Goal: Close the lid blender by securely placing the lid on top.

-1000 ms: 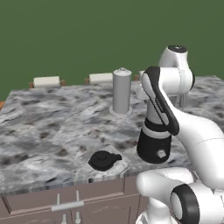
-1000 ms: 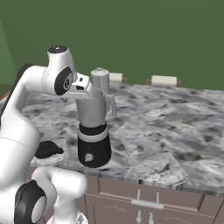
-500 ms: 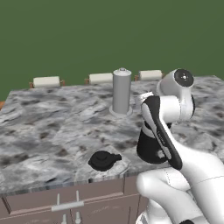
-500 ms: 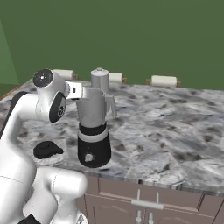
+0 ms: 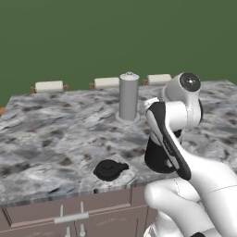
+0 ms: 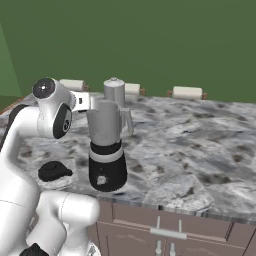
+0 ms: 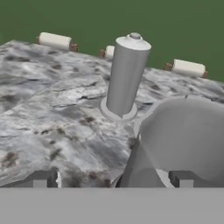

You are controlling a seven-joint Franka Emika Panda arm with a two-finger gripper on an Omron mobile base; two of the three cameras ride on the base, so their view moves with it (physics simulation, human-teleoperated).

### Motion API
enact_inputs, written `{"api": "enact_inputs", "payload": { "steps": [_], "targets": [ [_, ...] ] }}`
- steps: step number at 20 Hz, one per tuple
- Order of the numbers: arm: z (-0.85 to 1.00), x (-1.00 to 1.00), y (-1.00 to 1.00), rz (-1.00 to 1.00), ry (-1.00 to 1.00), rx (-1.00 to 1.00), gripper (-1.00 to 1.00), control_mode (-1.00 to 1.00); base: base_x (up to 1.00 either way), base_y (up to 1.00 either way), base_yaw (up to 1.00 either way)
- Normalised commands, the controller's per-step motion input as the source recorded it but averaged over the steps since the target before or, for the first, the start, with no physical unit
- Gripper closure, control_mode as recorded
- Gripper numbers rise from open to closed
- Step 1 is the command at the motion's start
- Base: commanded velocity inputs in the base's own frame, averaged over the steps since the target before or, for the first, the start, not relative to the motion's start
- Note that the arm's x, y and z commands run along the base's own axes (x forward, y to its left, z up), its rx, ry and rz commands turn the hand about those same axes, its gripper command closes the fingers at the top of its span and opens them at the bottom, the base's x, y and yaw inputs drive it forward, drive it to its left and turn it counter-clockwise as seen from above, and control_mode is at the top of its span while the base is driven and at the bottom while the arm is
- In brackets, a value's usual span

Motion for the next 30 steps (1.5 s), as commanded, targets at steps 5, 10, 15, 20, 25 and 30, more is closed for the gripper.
{"api": "enact_inputs", "payload": {
  "steps": [5, 10, 15, 20, 25, 30],
  "targets": [
    [0.40, -0.20, 0.27, -0.04, 0.05, 0.00, -1.00, -1.00, 0.00, 0.00, 0.00],
    [0.44, -0.54, 0.21, -0.06, 0.00, 0.00, -1.00, -1.00, 0.00, 0.00, 0.00],
    [0.64, -0.42, 0.13, -0.07, -0.03, 0.00, -1.00, -1.00, 0.00, 0.00, 0.00],
    [0.95, -0.23, 0.00, -0.06, -0.06, 0.00, -1.00, -1.00, 0.00, 0.00, 0.00],
    [0.56, -0.90, 0.05, -0.02, -0.03, 0.01, -1.00, -1.00, 0.00, 0.00, 0.00],
    [-0.04, -0.99, 0.59, 0.00, 0.11, 0.07, -1.00, -1.00, 0.00, 0.00, 0.00]
  ]
}}
